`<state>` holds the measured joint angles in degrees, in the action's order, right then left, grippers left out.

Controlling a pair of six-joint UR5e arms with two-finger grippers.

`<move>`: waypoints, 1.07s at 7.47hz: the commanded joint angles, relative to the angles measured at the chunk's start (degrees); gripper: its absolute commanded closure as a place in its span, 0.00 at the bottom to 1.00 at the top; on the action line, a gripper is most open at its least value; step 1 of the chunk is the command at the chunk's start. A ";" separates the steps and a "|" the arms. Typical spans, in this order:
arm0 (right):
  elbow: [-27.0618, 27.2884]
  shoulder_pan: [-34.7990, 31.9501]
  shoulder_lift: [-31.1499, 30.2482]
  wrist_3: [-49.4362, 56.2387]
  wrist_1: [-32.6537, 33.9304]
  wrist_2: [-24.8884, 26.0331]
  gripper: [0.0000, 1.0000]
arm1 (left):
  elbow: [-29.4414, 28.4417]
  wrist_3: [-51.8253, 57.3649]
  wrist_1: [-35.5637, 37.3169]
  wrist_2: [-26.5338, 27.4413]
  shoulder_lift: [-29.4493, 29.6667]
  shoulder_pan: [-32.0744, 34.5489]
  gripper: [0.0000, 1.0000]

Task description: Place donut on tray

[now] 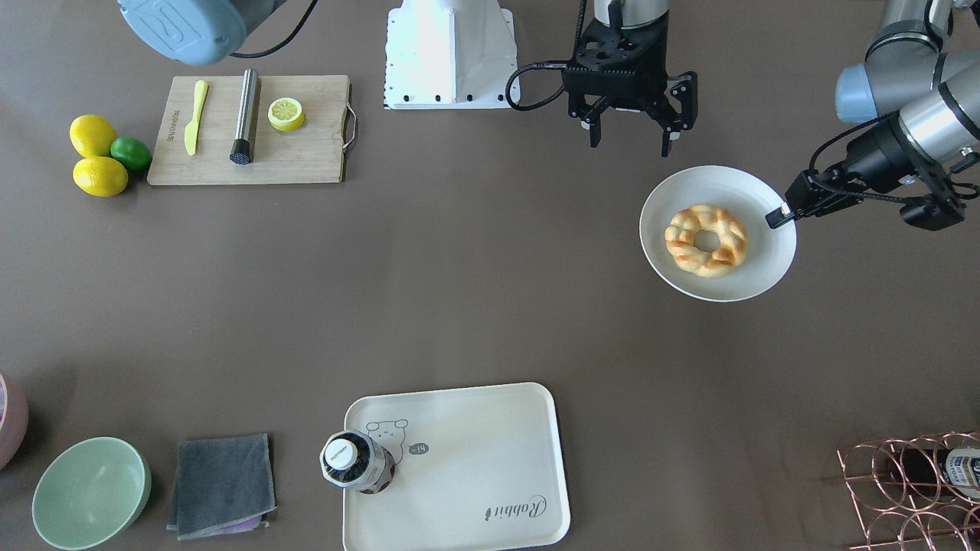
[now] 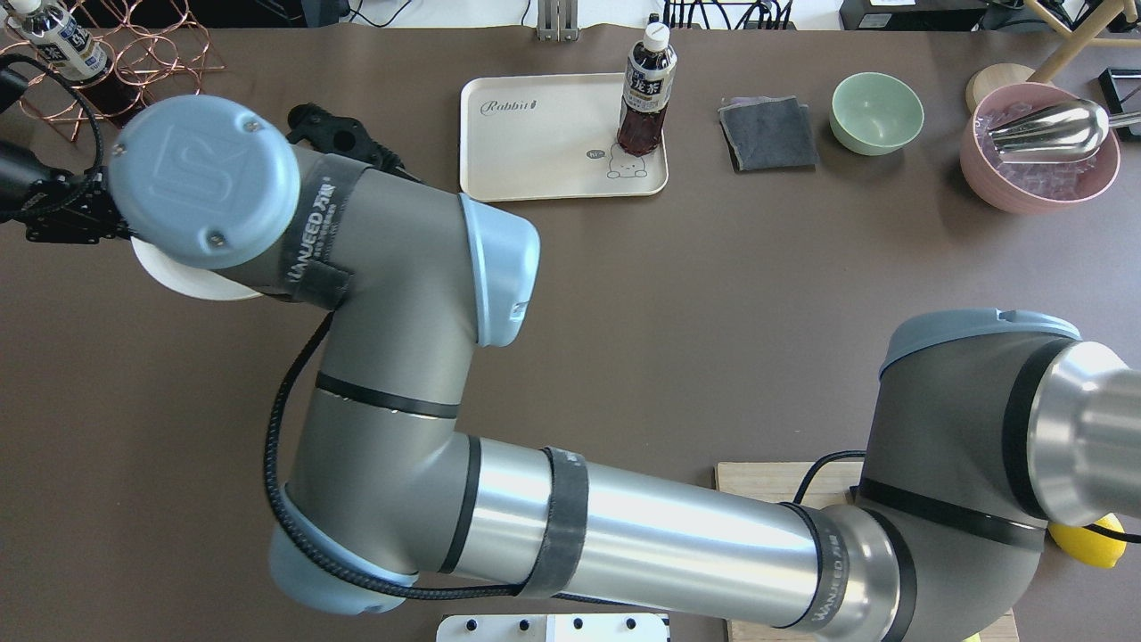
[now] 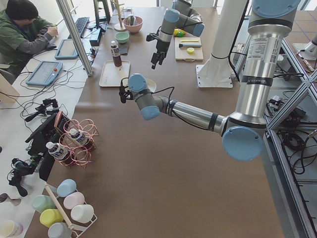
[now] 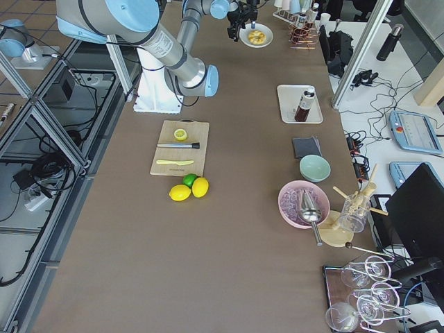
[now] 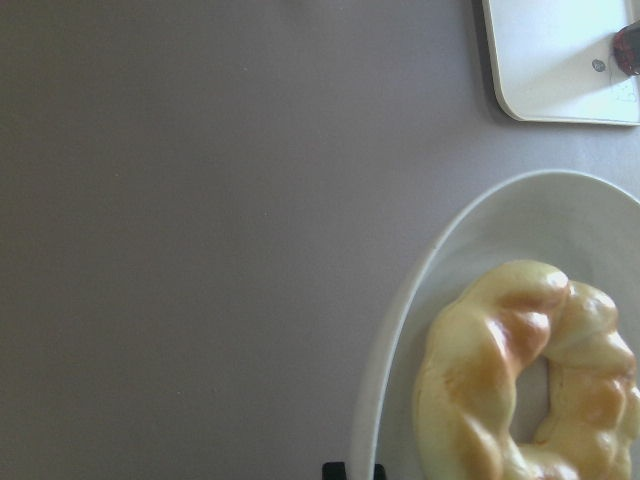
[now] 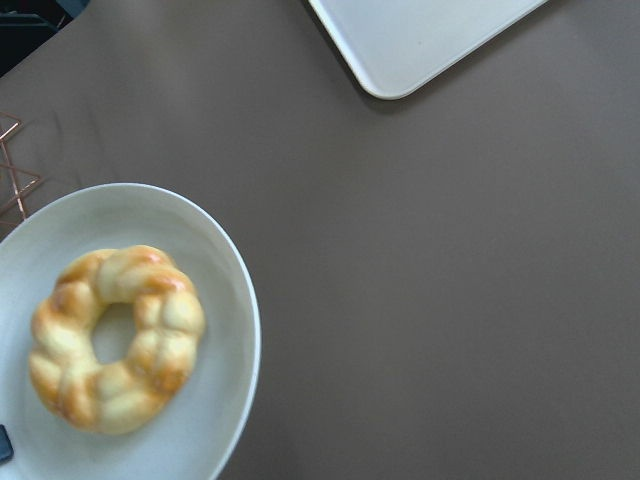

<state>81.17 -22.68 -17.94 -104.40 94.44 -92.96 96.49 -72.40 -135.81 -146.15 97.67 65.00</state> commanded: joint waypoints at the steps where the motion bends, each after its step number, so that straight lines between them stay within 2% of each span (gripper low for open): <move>1: 12.22 -7.52 -13.29 11.46 3.38 -6.67 0.00 | -6.38 -21.75 -0.69 3.12 10.14 -1.10 1.00; 2: 12.60 -12.34 -18.22 18.99 3.04 -11.66 0.00 | -6.49 -26.69 -0.69 9.85 11.74 -5.54 1.00; 3: 12.52 -17.00 -22.53 27.68 3.03 -16.06 0.00 | -7.53 -30.92 -0.51 19.57 14.88 -10.46 1.00; 5: 12.61 -24.66 -29.92 44.11 3.03 -22.58 0.00 | -15.67 -44.00 -0.42 34.89 25.06 -17.43 1.00; 7: 12.52 -31.25 -36.00 60.11 3.03 -27.24 0.00 | -24.55 -50.44 -0.25 43.54 32.11 -19.82 1.00; 8: 12.17 -35.90 -39.16 67.85 3.03 -33.01 0.00 | -31.38 -54.22 -0.25 47.67 37.28 -20.52 1.00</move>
<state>93.71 -51.41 -51.66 -50.32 97.47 -118.45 75.11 -120.27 -136.13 -106.01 127.18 46.20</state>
